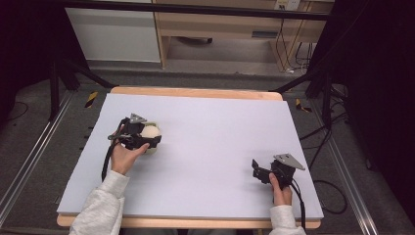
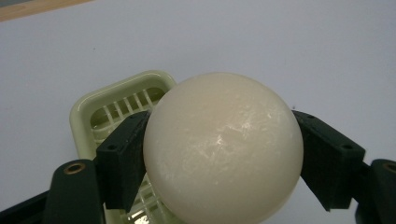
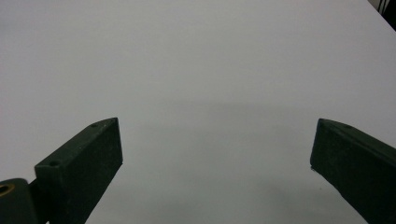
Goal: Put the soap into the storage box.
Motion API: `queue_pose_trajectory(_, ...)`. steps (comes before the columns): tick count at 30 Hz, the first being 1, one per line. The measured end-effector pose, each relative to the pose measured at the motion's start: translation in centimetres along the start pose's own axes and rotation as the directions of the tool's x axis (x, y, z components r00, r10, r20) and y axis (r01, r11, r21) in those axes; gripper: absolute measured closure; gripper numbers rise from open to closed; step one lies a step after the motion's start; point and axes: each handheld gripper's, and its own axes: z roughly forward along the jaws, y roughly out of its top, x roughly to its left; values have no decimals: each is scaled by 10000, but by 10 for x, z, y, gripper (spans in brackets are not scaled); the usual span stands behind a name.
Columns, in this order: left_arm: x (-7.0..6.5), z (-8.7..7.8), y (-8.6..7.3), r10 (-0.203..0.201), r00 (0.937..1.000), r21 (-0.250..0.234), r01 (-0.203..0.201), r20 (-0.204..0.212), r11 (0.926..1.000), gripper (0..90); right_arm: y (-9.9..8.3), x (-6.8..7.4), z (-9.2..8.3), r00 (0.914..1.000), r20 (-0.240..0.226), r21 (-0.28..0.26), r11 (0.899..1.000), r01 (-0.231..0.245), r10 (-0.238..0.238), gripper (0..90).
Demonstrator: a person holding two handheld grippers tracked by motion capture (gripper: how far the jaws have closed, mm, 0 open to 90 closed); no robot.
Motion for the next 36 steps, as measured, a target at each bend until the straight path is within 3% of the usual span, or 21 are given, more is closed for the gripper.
queue_pose_trajectory(36,25,19,-6,-281,9978,554,314,-604,9980,241,0,0,0,10000,-29,18,10000,-13,13,28)
